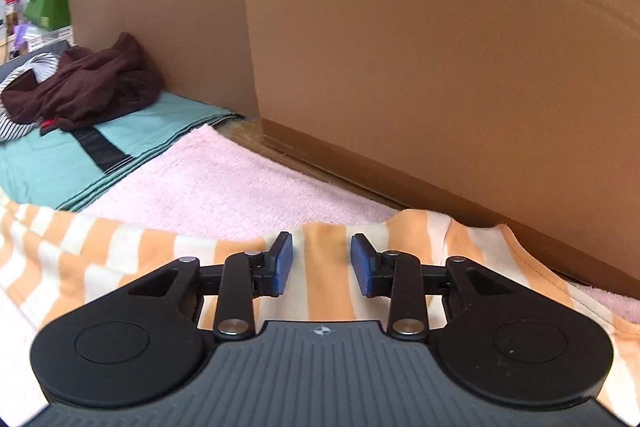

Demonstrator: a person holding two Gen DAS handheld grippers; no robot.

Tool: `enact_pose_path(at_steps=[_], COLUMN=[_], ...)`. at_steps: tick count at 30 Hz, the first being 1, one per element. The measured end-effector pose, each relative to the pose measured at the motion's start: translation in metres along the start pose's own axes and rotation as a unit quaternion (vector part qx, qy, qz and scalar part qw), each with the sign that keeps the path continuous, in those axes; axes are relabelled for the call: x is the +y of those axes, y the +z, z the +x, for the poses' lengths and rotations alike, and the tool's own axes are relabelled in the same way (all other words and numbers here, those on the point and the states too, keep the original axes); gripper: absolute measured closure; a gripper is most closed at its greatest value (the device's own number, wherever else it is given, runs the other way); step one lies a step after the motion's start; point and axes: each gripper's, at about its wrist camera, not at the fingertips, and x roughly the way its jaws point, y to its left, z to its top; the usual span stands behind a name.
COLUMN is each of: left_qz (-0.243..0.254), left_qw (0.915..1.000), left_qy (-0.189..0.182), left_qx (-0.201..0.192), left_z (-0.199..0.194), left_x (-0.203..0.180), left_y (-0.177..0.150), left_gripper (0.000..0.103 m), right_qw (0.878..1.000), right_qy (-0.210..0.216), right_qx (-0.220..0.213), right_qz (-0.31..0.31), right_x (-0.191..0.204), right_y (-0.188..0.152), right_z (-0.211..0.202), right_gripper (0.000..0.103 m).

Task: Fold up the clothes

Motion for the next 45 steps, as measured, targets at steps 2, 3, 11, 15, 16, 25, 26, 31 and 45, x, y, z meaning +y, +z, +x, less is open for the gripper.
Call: enact_pose_path(at_steps=[2, 3, 11, 15, 16, 25, 26, 31, 45], left_qz=[-0.010, -0.013, -0.111, -0.100, -0.094, -0.056, -0.071, -0.045, -0.038], left_qw=[0.9999, 0.9998, 0.9871, 0.9911, 0.9924, 0.9969, 0.9961, 0.9976, 0.9968], left_qy=[-0.006, -0.011, -0.108, -0.087, -0.079, -0.007, -0.025, 0.012, 0.005], left_qx=[0.006, 0.010, 0.041, 0.006, 0.005, 0.054, 0.046, 0.052, 0.070], left_z=[0.000, 0.000, -0.024, -0.040, -0.040, -0.014, -0.023, -0.033, -0.018], left_x=[0.007, 0.010, 0.046, 0.046, 0.044, 0.022, 0.024, 0.020, 0.020], left_y=[0.002, 0.003, 0.013, 0.025, 0.028, 0.030, 0.034, 0.039, 0.042], left_gripper=[0.103, 0.103, 0.103, 0.103, 0.103, 0.103, 0.103, 0.103, 0.103], right_qw=[0.999, 0.998, 0.997, 0.996, 0.995, 0.985, 0.984, 0.980, 0.986], right_qy=[0.024, 0.036, 0.078, 0.089, 0.091, 0.121, 0.124, 0.138, 0.163], right_qx=[-0.014, -0.021, -0.020, -0.022, -0.024, -0.038, -0.040, -0.047, 0.036], right_qz=[0.024, 0.035, -0.010, 0.006, 0.013, 0.115, 0.118, 0.133, 0.016], right_x=[-0.003, -0.004, -0.008, -0.012, -0.014, -0.043, -0.043, -0.048, 0.043], right_y=[-0.004, -0.005, -0.063, -0.076, -0.075, -0.078, -0.079, -0.082, -0.031], right_z=[-0.018, -0.028, -0.106, -0.104, -0.103, -0.103, -0.104, -0.108, -0.064], right_gripper=[0.068, 0.067, 0.053, 0.058, 0.059, 0.057, 0.056, 0.059, 0.066])
